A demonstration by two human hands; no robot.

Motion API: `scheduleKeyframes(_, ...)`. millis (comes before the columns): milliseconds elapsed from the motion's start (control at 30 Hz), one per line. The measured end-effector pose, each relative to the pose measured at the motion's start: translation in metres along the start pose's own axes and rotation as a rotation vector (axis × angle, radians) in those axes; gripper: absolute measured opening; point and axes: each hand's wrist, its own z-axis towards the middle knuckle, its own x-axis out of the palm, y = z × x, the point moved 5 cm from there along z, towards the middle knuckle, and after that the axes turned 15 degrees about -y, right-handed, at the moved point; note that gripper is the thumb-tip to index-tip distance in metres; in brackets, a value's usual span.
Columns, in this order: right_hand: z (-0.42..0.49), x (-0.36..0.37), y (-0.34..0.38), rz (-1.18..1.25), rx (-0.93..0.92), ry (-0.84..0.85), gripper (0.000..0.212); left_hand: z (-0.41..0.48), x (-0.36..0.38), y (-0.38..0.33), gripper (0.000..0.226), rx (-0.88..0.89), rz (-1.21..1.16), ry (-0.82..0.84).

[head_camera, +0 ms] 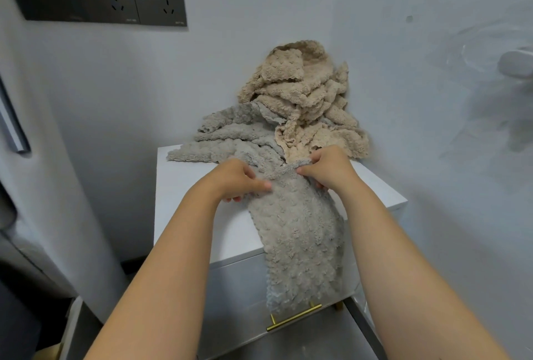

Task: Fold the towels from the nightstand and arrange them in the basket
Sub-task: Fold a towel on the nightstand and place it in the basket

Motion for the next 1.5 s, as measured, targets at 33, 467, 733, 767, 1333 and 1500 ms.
scheduleKeyframes(33, 0.001, 0.001, 0.000, 0.018, 0.004, 0.000, 0.046, 0.000, 0.002, 0.002, 0.037, 0.002, 0.057, 0.050)
scheduleKeyframes(467, 0.001, 0.001, 0.012, 0.293, -0.040, -0.158, 0.018, 0.019, -0.026, 0.011, 0.015, -0.033, -0.035, -0.632)
scheduleKeyframes(733, -0.001, 0.006, 0.003, 0.276, -0.057, -0.192, 0.018, 0.017, -0.029, 0.007, 0.004, 0.108, -0.007, -0.628)
scheduleKeyframes(767, -0.001, 0.002, 0.000, 0.274, -0.051, -0.194, 0.018, 0.016, -0.027, 0.006, 0.006, 0.132, -0.014, -0.576)
scheduleKeyframes(1333, -0.014, -0.011, -0.011, 0.034, -0.151, 0.014, 0.011, 0.000, -0.003, -0.005, 0.013, 0.363, 0.108, -0.321)
scheduleKeyframes(1500, -0.017, -0.005, -0.018, -0.142, -0.136, 0.156, 0.011, -0.001, 0.005, 0.004, 0.027, 0.256, 0.073, -0.057)
